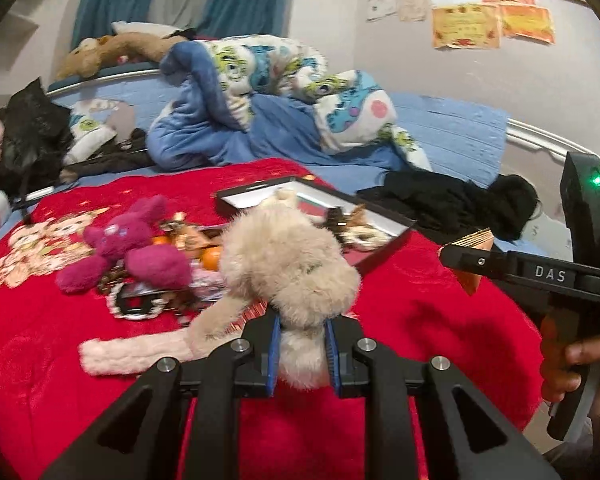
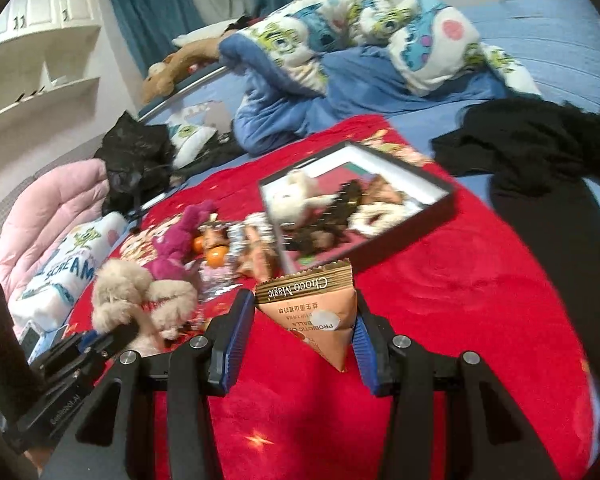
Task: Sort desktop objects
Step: 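Carry the plush dog with the left tool while the right tool carries the snack packet to the box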
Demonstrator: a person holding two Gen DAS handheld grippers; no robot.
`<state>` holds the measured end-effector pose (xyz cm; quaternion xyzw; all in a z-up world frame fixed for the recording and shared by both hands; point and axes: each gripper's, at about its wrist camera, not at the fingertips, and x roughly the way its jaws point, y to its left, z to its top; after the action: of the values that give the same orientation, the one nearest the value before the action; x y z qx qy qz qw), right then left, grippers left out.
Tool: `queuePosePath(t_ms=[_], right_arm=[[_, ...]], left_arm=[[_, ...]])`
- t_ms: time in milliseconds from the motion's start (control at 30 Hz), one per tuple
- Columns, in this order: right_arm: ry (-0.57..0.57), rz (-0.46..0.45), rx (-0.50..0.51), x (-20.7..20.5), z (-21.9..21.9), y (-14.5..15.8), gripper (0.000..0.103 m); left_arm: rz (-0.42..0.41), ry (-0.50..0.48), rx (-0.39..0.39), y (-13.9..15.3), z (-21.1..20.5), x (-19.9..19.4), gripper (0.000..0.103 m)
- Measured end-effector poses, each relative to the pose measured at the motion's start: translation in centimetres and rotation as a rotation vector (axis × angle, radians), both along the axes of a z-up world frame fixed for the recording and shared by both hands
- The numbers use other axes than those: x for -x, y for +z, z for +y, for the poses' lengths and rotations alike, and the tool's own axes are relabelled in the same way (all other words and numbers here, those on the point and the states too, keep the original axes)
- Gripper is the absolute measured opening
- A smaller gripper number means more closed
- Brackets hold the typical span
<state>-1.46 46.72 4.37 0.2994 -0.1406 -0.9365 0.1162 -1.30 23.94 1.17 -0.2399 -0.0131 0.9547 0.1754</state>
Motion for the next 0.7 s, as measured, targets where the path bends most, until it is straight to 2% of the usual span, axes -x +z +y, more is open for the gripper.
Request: queuePosePath(t_ms=[167,300,533,700], right_arm=[[-0.044,0.004,0.02,-1.3,2.9,0.0,0.045],[-0.049,0.012,0.036,-1.6,4.1,0.0,0.046],[-0.028,0.017,0.082,-0.5,4.1,-0.1,0.046],[-0.015,0.042,0.072,0.7,3.3,0.3,0.046]], left_arm=[[0.005,-0.045,0.016,0.3,3.4,0.1,0.02],[-0.005,-0.069,-0.005,0.5,5.0,0.6,0.02],[-0.041,-0.08,-0.006,0.4,6.8,2.8,0.02],[-0.057,-0.09,-0.016,0.4,7.2,4.5,0.02]])
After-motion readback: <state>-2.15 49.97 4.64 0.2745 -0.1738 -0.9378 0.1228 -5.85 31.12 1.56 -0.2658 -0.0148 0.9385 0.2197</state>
